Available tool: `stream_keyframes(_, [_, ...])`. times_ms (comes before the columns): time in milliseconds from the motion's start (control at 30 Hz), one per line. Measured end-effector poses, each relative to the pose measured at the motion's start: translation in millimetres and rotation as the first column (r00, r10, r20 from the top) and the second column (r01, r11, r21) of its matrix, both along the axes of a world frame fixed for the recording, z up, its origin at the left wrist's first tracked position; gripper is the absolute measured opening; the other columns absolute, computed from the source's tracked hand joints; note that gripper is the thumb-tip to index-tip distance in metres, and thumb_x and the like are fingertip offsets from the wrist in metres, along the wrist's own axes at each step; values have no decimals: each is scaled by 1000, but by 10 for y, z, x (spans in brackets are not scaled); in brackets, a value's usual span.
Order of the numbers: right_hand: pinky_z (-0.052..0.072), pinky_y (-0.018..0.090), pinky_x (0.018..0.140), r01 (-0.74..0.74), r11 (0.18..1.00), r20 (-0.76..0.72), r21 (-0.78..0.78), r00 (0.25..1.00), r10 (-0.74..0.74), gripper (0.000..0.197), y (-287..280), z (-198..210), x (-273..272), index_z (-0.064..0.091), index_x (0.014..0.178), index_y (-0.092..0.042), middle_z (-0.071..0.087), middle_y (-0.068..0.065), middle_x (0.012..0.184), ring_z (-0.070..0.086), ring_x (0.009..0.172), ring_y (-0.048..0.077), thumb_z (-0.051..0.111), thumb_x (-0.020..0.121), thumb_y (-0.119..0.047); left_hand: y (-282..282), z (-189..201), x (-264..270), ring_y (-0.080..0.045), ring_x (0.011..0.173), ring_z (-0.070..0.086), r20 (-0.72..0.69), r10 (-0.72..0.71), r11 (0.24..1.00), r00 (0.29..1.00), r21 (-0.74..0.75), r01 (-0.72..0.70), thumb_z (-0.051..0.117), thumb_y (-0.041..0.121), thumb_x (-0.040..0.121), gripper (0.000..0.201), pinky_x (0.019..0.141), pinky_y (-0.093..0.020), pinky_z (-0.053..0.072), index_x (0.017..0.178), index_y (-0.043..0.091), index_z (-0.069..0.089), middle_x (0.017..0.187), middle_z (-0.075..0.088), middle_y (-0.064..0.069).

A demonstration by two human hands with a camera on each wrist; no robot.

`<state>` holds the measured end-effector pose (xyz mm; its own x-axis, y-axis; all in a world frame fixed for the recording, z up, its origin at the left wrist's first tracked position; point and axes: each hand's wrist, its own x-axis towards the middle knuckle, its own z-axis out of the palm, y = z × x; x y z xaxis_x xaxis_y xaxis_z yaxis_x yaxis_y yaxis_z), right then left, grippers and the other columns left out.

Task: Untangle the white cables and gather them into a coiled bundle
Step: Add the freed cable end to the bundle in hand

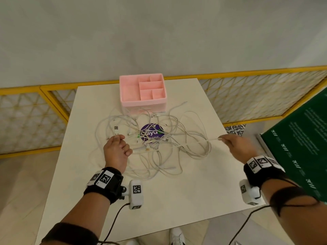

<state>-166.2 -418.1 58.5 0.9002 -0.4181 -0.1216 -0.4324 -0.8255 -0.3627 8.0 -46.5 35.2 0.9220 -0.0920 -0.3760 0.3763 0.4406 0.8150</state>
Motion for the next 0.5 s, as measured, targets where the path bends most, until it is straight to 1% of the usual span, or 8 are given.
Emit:
stream_keyframes(100, [47,32,82,53,999,8,6,999,-54,29,-245,97,6,70,121,-13,70,7,118,67,103,30,48,104,-21,20,-24,2,-9,43,28,5,-7,1000,1000,7,7,36,14,107,31,41,-20,28,81,11,53,50,36,6])
stream_keyframes(167, [48,33,81,102,994,-18,-24,995,-103,31,-384,90,-16,69,126,-16,69,10,122,66,104,32,46,105,-21,38,-24,-1,-9,43,28,4,-5,1000,1000,10,5,35,14,107,31,41,-20,28,81,12,53,50,36,7])
stream_keyframes(233, [51,35,79,118,989,-53,-92,991,-123,33,-465,21,-56,68,127,-22,69,12,122,67,99,32,44,105,-23,56,-24,-10,-8,42,29,4,-9,1000,1000,10,9,35,14,107,31,41,-20,28,80,12,53,49,36,7])
stream_keyframes(267, [52,36,79,110,983,-83,-148,989,-124,33,-485,-41,-79,68,126,-26,69,12,120,68,97,32,43,104,-25,56,-29,-24,-8,42,29,7,-24,1000,1000,18,24,35,14,107,32,41,-20,28,80,11,53,48,36,7])
stream_keyframes(300, [53,38,83,106,972,-115,-209,985,-132,34,-481,-115,-106,67,126,-29,69,11,118,67,97,31,42,104,-26,47,-39,-44,-8,42,30,12,-48,998,999,31,47,35,14,107,32,41,-20,28,81,11,53,48,36,7])
stream_keyframes(367, [53,39,89,91,949,-194,-302,969,-155,34,-447,-305,-183,65,127,-33,68,9,119,66,103,29,45,102,-22,33,-69,-101,-8,41,31,17,-96,994,995,60,95,36,15,107,31,41,-20,28,82,10,54,49,36,7])
stream_keyframes(433, [53,41,94,91,940,-311,-328,930,-199,41,-445,-540,-290,63,126,-38,64,6,124,63,108,28,47,96,-14,63,-99,-150,-8,41,31,5,-105,992,994,74,104,36,15,108,31,41,-19,29,83,9,54,49,37,6])
stream_keyframes(500, [49,46,99,135,943,-387,-303,887,-251,47,-480,-767,-399,62,123,-39,60,4,125,57,114,29,48,90,-9,134,-107,-182,-8,41,31,-27,-79,995,997,61,80,35,13,107,31,41,-19,29,84,9,55,49,36,6])
